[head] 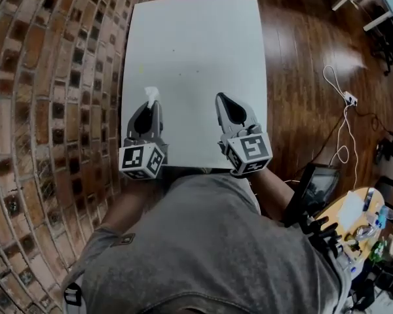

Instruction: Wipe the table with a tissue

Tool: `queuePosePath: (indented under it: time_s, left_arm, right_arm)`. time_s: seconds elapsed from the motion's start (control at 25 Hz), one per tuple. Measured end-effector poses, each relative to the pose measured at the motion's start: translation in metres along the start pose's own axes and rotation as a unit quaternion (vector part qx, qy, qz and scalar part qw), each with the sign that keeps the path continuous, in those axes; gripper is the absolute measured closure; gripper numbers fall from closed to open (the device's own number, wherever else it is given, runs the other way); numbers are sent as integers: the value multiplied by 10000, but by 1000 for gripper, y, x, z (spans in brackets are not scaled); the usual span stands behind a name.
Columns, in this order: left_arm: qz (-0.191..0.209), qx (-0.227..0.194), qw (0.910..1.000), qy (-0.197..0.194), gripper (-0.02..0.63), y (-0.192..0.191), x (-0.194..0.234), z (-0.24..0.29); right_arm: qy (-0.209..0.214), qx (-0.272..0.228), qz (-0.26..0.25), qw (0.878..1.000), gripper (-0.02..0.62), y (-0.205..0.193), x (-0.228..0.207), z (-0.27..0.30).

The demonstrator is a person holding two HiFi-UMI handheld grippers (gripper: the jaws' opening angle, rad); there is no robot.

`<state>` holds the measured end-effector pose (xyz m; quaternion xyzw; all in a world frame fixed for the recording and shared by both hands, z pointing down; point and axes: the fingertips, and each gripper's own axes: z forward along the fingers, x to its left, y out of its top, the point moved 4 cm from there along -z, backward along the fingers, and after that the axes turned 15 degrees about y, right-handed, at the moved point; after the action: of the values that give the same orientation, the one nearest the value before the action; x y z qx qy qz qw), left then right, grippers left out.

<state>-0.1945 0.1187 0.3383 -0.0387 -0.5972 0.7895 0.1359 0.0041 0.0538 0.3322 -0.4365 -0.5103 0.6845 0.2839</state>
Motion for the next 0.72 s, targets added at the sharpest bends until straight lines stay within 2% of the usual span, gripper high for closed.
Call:
queuePosePath:
  time_s: [0.32,0.72]
  left_arm:
    - [-79,10,9998,158,566,11,0,45]
    - [-89,356,9992,134,566,-9,26,122]
  right_arm:
    - [26,173,128,9998,581,-2,-35,18]
    - [-261,435,151,9986,581,-15,-75,58]
